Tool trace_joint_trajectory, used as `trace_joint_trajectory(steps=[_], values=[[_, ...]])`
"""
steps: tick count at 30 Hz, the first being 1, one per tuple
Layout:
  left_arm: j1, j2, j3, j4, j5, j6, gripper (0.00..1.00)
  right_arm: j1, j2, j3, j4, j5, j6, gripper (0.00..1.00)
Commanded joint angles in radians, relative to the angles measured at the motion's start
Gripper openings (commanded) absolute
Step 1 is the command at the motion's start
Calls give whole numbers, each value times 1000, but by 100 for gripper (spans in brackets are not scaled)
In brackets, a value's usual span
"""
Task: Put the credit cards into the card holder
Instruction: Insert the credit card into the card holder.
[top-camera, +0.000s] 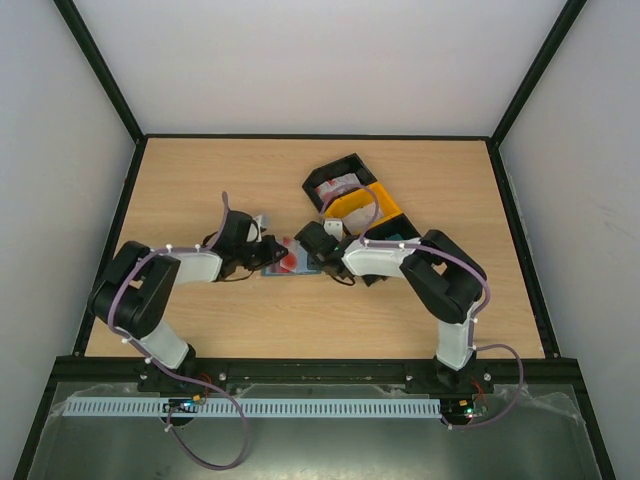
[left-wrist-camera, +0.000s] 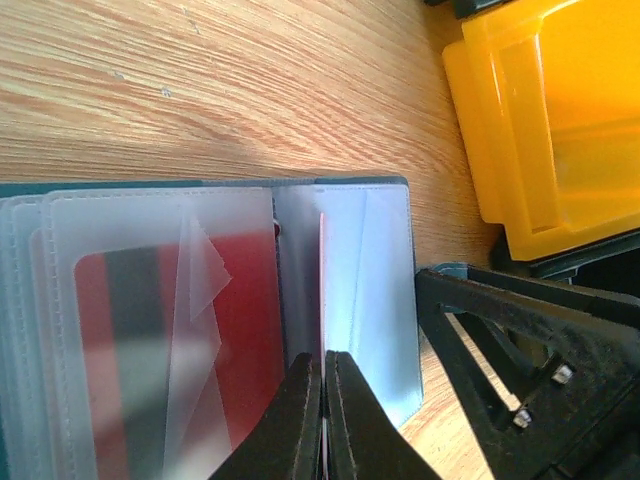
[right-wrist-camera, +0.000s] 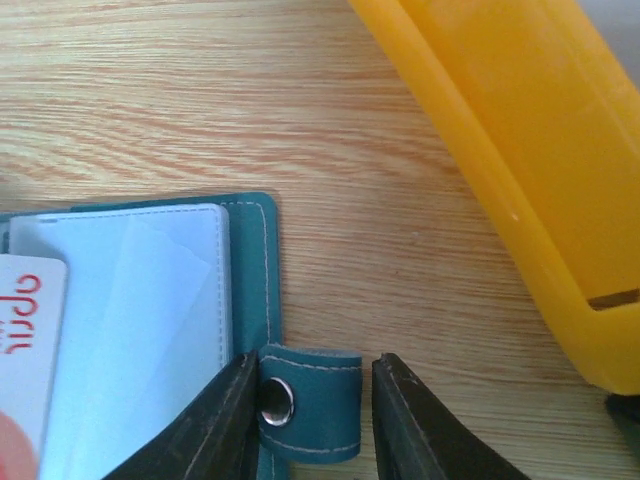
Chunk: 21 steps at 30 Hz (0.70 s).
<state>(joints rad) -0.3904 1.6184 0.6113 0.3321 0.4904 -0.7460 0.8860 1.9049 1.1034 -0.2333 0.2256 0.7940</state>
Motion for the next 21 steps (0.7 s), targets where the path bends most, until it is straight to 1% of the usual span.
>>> trace_joint_trajectory(steps=[1,12,17,21], values=[[-10,26,22,28,-43,42,3,-32,-22,-58,63,-154,11,30],[-19,69,27,84,-55,22,3,-66,-26,-103,120,-258,22,26],[-25,103,17,117,-45,14,3,-71,-22,-115,132,-277,25,25],[-36,109,1,116,-75,25,3,-71,-21,-119,136,-282,25,23]])
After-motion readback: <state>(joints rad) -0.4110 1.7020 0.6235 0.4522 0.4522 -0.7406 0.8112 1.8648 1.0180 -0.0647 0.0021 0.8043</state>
